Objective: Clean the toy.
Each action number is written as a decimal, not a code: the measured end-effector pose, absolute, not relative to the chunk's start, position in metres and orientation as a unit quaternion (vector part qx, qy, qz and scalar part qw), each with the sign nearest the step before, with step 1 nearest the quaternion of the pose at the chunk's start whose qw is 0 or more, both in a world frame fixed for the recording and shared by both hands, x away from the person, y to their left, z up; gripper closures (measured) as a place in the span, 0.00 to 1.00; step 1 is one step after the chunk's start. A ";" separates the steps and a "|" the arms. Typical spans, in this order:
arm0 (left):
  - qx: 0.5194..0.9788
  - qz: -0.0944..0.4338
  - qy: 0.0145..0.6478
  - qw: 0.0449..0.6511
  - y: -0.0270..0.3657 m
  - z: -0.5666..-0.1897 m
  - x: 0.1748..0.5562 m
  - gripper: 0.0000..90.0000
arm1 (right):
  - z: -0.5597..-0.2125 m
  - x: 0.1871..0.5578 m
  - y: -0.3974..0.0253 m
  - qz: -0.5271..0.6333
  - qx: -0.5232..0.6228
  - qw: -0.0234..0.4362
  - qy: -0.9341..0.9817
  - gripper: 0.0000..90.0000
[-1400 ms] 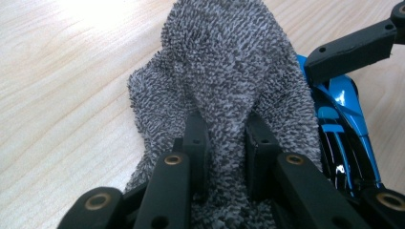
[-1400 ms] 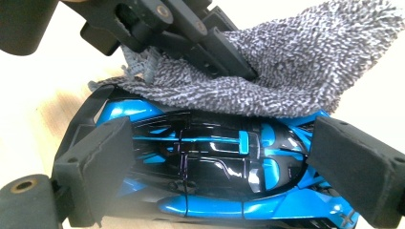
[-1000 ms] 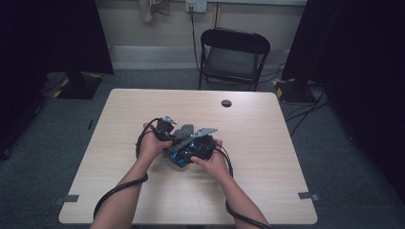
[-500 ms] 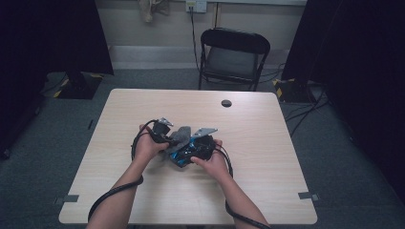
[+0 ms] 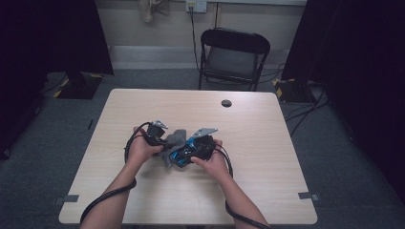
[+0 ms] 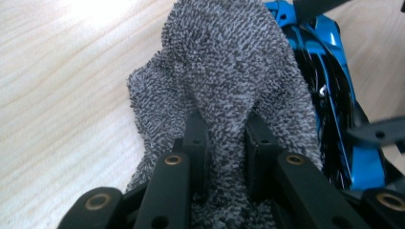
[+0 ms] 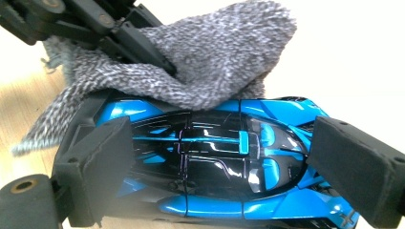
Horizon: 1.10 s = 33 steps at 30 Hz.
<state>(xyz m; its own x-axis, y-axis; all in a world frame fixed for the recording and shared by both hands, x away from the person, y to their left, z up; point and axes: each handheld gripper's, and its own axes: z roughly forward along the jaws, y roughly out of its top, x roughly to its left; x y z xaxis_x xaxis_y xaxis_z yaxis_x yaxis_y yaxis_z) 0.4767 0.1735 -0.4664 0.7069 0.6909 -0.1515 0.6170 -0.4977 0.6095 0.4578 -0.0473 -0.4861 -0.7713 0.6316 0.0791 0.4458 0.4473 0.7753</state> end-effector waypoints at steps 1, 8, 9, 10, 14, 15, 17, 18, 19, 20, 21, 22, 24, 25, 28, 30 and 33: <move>0.862 0.051 0.380 0.332 0.177 -0.467 0.474 0.83 | -0.486 0.458 -0.047 0.418 0.319 0.111 0.843 0.08; 0.859 0.045 0.381 0.340 0.187 -0.468 0.466 0.83 | -0.486 0.458 -0.047 0.417 0.320 0.112 0.844 0.08; 0.858 0.047 0.380 0.342 0.188 -0.469 0.464 0.83 | -0.486 0.458 -0.047 0.417 0.320 0.111 0.843 0.08; 0.858 0.045 0.380 0.343 0.189 -0.469 0.462 0.83 | -0.486 0.458 -0.047 0.418 0.320 0.112 0.843 0.08; 0.857 0.044 0.379 0.348 0.194 -0.469 0.455 0.83 | -0.486 0.457 -0.047 0.418 0.319 0.112 0.843 0.08; 0.856 0.045 0.379 0.348 0.195 -0.470 0.454 0.83 | -0.486 0.458 -0.047 0.418 0.319 0.112 0.843 0.08; 0.857 0.043 0.376 0.349 0.197 -0.470 0.451 0.83 | -0.486 0.458 -0.047 0.417 0.320 0.112 0.843 0.08; 0.855 0.044 0.378 0.352 0.197 -0.470 0.450 0.83 | -0.486 0.458 -0.047 0.417 0.319 0.112 0.844 0.08; 0.856 0.045 0.376 0.353 0.198 -0.470 0.448 0.83 | -0.486 0.458 -0.047 0.416 0.319 0.111 0.844 0.08; 0.858 0.045 0.373 0.351 0.199 -0.470 0.448 0.83 | -0.486 0.458 -0.047 0.416 0.319 0.112 0.844 0.08; 0.856 0.045 0.374 0.353 0.199 -0.471 0.447 0.83 | -0.486 0.458 -0.047 0.417 0.320 0.112 0.844 0.08; 0.857 0.045 0.373 0.353 0.200 -0.470 0.446 0.83 | -0.486 0.458 -0.047 0.417 0.320 0.112 0.844 0.08; 0.856 0.045 0.374 0.355 0.200 -0.470 0.444 0.83 | -0.486 0.458 -0.047 0.416 0.320 0.111 0.844 0.08; 0.856 0.047 0.373 0.354 0.200 -0.470 0.444 0.83 | -0.486 0.458 -0.047 0.415 0.320 0.111 0.844 0.08; 0.856 0.048 0.372 0.356 0.201 -0.471 0.442 0.83 | -0.486 0.457 -0.047 0.416 0.321 0.112 0.843 0.08; 0.856 0.047 0.372 0.357 0.202 -0.470 0.440 0.83 | -0.486 0.457 -0.047 0.417 0.322 0.113 0.842 0.08; 0.852 0.047 0.374 0.363 0.204 -0.471 0.436 0.83 | -0.486 0.457 -0.047 0.416 0.322 0.112 0.843 0.08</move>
<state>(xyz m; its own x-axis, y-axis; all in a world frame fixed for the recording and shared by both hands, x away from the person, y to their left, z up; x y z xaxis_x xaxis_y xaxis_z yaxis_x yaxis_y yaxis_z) 0.4364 0.2043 -0.4705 0.7160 0.6712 -0.1918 0.6036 -0.4572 0.6532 0.4573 -0.0469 -0.4858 -0.7671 0.6367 0.0786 0.4498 0.4464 0.7736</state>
